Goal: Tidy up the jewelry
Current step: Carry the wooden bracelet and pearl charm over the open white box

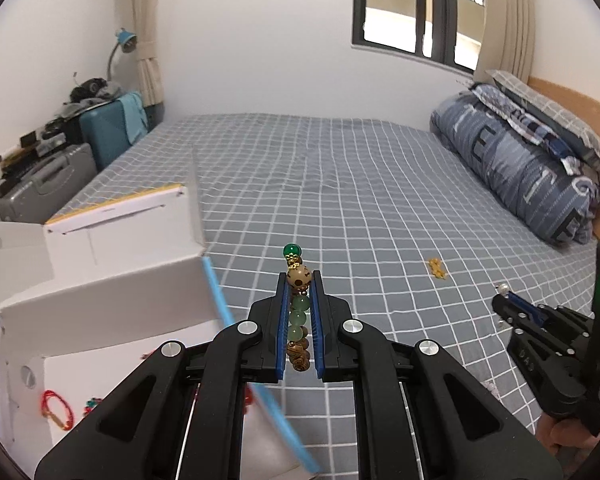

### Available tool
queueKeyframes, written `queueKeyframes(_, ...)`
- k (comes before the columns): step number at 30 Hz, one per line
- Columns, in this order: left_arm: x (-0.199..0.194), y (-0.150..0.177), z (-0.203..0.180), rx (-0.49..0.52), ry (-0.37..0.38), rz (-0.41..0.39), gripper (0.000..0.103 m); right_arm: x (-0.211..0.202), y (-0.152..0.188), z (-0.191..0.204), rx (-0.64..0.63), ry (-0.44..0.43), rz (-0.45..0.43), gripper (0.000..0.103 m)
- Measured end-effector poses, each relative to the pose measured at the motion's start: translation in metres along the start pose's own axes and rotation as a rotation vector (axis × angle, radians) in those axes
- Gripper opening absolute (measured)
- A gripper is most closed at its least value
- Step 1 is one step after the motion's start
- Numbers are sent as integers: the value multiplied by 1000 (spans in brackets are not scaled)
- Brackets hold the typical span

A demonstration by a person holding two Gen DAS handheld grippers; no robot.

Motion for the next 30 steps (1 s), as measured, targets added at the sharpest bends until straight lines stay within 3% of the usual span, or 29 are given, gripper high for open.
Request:
queueKeyframes(15,-26,16,112,-86,-141,-2,10,-18,-19,139,-115,-164,-54,11)
queueKeyframes(30,-41,78,218,-175,-284,94,10,0,3,270,-236,-332,12,11)
Point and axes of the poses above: each gripper's, at about its wrist camera, not at the fingertips, and x roughly the way its jaws point, z to its left, y to its underside, the point moved 7 cm from there along x, roughly the way its jaws point, and after that the axes turned 7 degrees about -y, right-handed, at the moved point
